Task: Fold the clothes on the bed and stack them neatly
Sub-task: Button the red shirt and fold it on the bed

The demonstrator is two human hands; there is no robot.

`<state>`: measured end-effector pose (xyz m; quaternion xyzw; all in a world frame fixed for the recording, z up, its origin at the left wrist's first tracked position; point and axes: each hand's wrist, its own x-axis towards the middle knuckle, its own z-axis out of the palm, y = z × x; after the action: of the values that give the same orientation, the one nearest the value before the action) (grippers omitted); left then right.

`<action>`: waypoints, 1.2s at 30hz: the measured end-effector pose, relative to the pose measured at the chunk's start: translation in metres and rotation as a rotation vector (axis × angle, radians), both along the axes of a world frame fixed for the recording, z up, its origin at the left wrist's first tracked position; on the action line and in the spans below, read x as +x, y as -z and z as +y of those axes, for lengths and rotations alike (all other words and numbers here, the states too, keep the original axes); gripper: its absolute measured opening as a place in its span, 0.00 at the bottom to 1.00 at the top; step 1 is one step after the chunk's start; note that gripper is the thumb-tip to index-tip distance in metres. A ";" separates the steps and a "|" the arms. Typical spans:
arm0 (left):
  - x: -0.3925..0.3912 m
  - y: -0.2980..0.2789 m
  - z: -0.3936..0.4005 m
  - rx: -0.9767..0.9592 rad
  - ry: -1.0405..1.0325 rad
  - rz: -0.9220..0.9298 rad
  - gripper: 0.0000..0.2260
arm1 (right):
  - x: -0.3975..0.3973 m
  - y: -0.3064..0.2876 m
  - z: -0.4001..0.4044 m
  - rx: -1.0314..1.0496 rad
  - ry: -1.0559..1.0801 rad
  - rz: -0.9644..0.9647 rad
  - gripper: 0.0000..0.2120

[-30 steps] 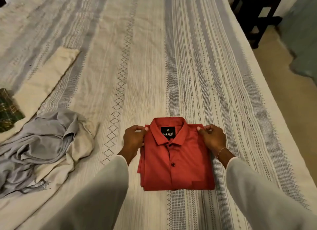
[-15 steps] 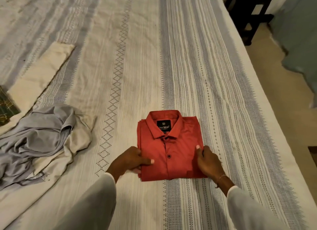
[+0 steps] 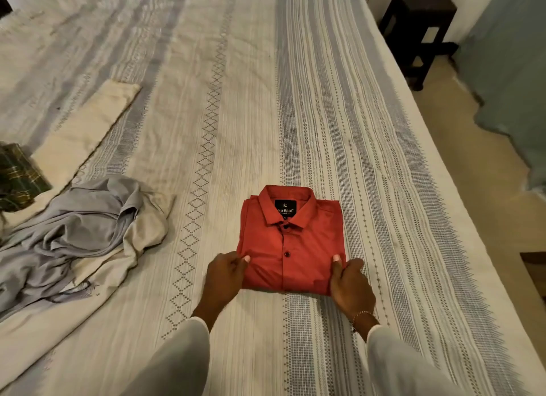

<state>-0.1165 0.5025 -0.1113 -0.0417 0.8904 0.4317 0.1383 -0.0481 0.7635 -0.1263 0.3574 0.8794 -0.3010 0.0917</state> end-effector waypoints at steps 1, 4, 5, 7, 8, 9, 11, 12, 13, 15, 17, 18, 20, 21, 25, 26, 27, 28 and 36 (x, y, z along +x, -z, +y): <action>0.003 0.001 0.003 -0.062 -0.004 0.113 0.15 | 0.003 0.000 -0.001 0.001 0.024 0.041 0.19; 0.015 0.002 0.007 -0.083 -0.073 0.163 0.16 | 0.017 0.002 -0.008 -0.025 0.044 0.169 0.15; 0.016 0.002 0.008 -0.072 -0.103 0.151 0.17 | 0.021 0.003 -0.009 -0.042 0.044 0.216 0.15; 0.018 -0.001 0.010 -0.080 -0.129 0.128 0.18 | 0.022 0.002 -0.008 -0.061 0.061 0.300 0.15; 0.018 -0.003 0.010 -0.084 -0.137 0.112 0.16 | 0.020 -0.001 -0.006 -0.078 0.091 0.331 0.14; 0.017 -0.005 0.011 -0.078 -0.148 0.094 0.15 | 0.015 -0.003 0.000 -0.121 0.130 0.341 0.13; 0.015 -0.006 0.009 -0.070 -0.155 0.080 0.12 | 0.005 -0.002 0.014 -0.292 0.191 0.305 0.11; 0.014 -0.008 0.009 -0.066 -0.155 0.078 0.11 | 0.002 -0.003 0.022 -0.378 0.191 0.265 0.11; 0.014 -0.011 0.010 -0.060 -0.152 0.085 0.11 | 0.000 -0.004 0.029 -0.452 0.183 0.229 0.11; 0.012 -0.014 0.012 -0.041 -0.130 0.116 0.11 | -0.003 -0.013 0.041 -0.565 0.162 0.198 0.09; 0.010 -0.012 0.012 -0.026 -0.092 0.107 0.12 | -0.006 -0.026 0.047 -0.692 0.152 0.201 0.08; 0.009 -0.010 0.012 -0.013 -0.082 0.074 0.13 | -0.007 -0.032 0.049 -0.737 0.151 0.202 0.08; 0.006 -0.009 0.011 0.037 -0.096 0.014 0.12 | -0.011 -0.033 0.053 -0.762 0.136 0.185 0.07; 0.005 -0.009 0.011 0.082 -0.112 -0.004 0.12 | -0.013 -0.031 0.056 -0.751 0.116 0.158 0.08; 0.006 -0.010 0.006 0.201 -0.169 -0.056 0.11 | -0.024 -0.024 0.054 -0.664 0.133 0.095 0.06; 0.006 -0.010 0.005 0.203 -0.168 -0.060 0.12 | -0.026 -0.023 0.052 -0.632 0.157 0.096 0.06; 0.005 -0.010 0.005 0.198 -0.161 -0.058 0.12 | -0.029 -0.021 0.051 -0.601 0.165 0.087 0.04; 0.005 -0.009 0.004 0.188 -0.154 -0.052 0.13 | -0.030 -0.019 0.049 -0.574 0.158 0.077 0.03; 0.000 -0.005 0.004 0.136 -0.149 -0.064 0.11 | -0.037 -0.023 0.044 -0.297 -0.057 0.010 0.09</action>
<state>-0.1163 0.5063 -0.1060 -0.1119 0.8486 0.4986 0.1367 -0.0848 0.8071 -0.1036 0.3132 0.8354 -0.4269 0.1478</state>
